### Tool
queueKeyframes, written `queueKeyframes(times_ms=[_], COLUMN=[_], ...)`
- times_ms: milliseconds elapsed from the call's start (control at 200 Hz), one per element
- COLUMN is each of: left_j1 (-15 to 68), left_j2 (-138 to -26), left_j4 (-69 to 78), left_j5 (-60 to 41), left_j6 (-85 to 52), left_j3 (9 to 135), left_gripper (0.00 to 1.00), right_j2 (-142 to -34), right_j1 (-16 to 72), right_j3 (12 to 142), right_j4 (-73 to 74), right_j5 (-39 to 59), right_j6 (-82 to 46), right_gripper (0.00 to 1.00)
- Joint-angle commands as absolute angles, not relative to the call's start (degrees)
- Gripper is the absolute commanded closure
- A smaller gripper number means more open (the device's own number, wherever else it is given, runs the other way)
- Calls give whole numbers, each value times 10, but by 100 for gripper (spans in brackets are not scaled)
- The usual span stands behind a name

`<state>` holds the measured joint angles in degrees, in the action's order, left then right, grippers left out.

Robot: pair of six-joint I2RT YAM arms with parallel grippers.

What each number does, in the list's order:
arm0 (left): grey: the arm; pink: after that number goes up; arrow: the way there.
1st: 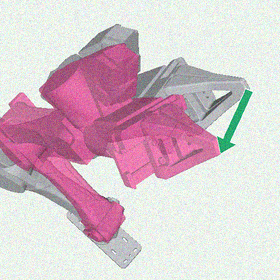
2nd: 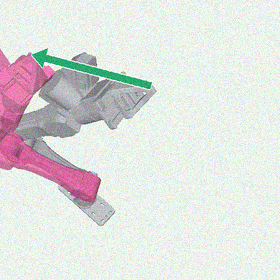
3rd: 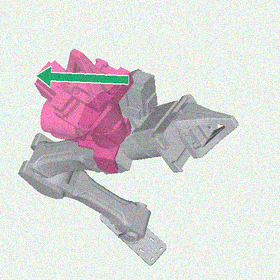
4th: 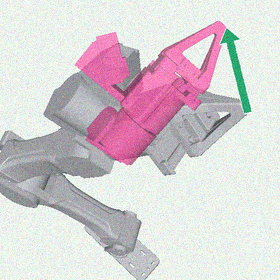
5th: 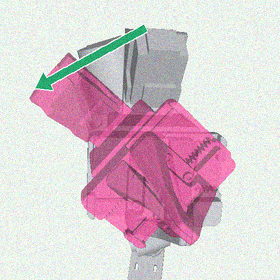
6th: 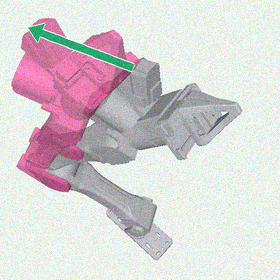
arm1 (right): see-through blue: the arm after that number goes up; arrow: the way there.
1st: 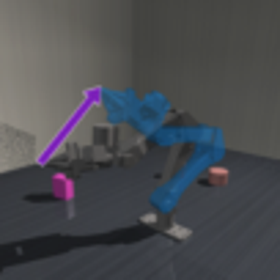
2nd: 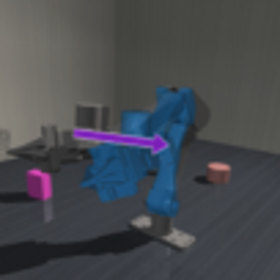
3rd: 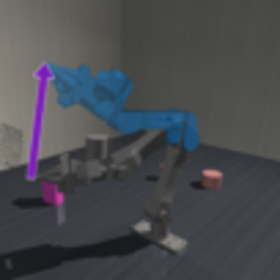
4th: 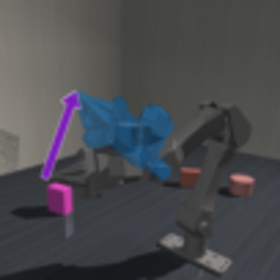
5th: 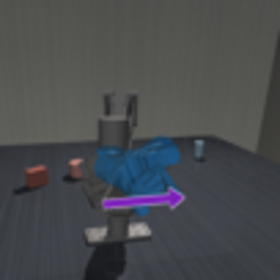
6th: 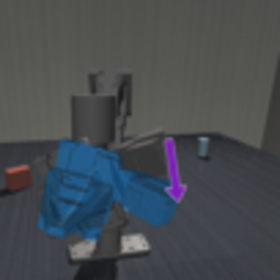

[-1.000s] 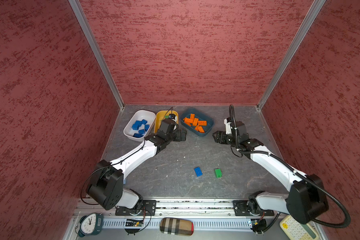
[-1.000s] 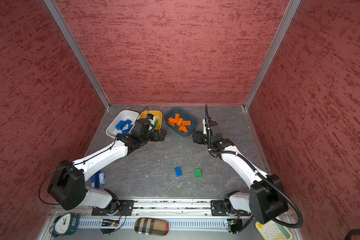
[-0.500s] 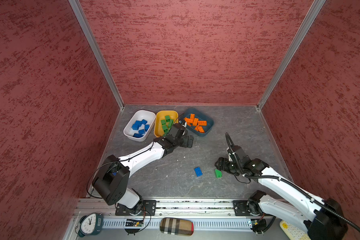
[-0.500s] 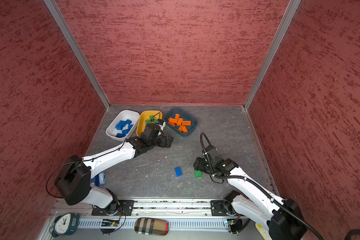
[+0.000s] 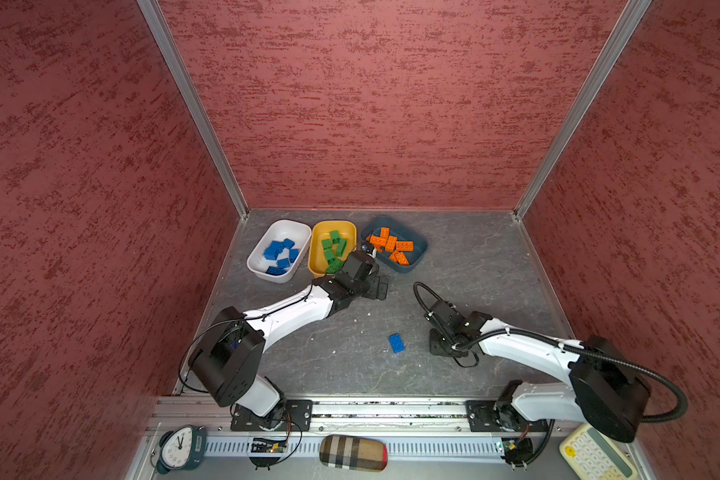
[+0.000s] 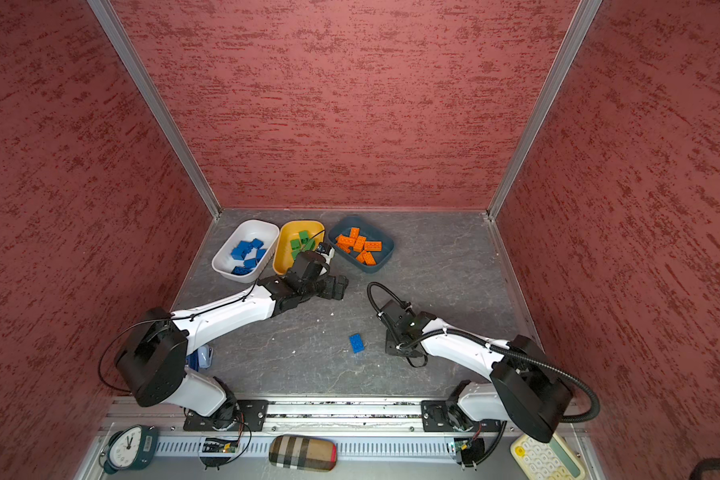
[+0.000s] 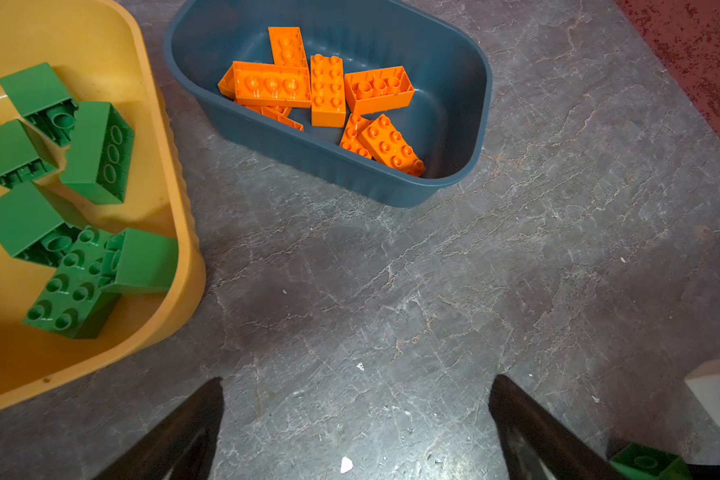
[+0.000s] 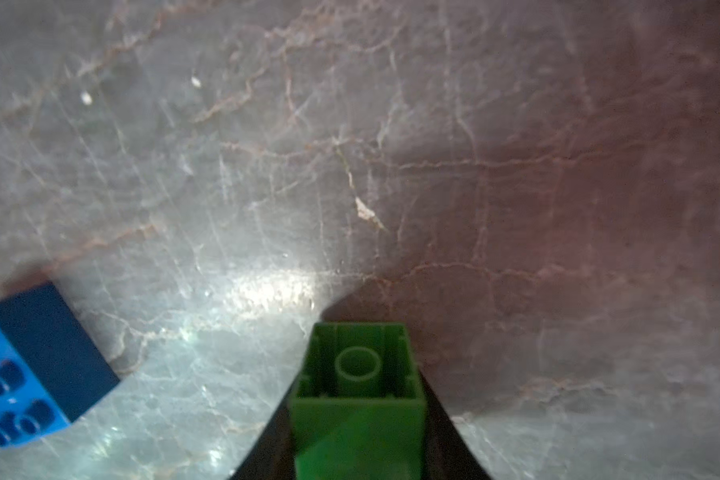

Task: Sort the legos into containers by color
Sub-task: 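Grasp the last green brick with the right gripper and drop it into the yellow tub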

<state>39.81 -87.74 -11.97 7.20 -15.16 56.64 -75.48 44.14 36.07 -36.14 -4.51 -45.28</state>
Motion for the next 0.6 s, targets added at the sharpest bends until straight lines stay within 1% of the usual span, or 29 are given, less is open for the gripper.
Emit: queueKeyframes(times_ms=[0,45,130,215,316,401,481,541,596], left_j1=[391,381,354,316,246,200,187,193,206], left_j2=[-860,-845,-804,-778,-763,-745,-724,-713,-703], left_j4=[-117,-114,-110,-172,-263,-271,-257,-257,-267], left_j5=[106,112,124,161,167,139,113,108,131], left_j6=[-180,-197,-227,-271,-335,-349,-335,-322,-320], left_j3=[556,547,520,522,521,495,475,471,467], left_gripper=[1,1,1,0,1,0,1,1,0], right_j2=[-741,-733,-740,-780,-863,-945,-1026,-1082,-1133], right_j1=[446,446,443,439,437,430,417,410,405], right_j3=[395,404,430,478,549,623,707,768,823], right_j4=[-340,-312,-222,-142,-69,-13,14,17,10], right_j5=[-88,-90,-71,-35,17,75,121,122,122], right_j6=[-403,-372,-302,-251,-202,-190,-210,-220,-220], right_gripper=[75,78,80,80,77,76,76,76,75])
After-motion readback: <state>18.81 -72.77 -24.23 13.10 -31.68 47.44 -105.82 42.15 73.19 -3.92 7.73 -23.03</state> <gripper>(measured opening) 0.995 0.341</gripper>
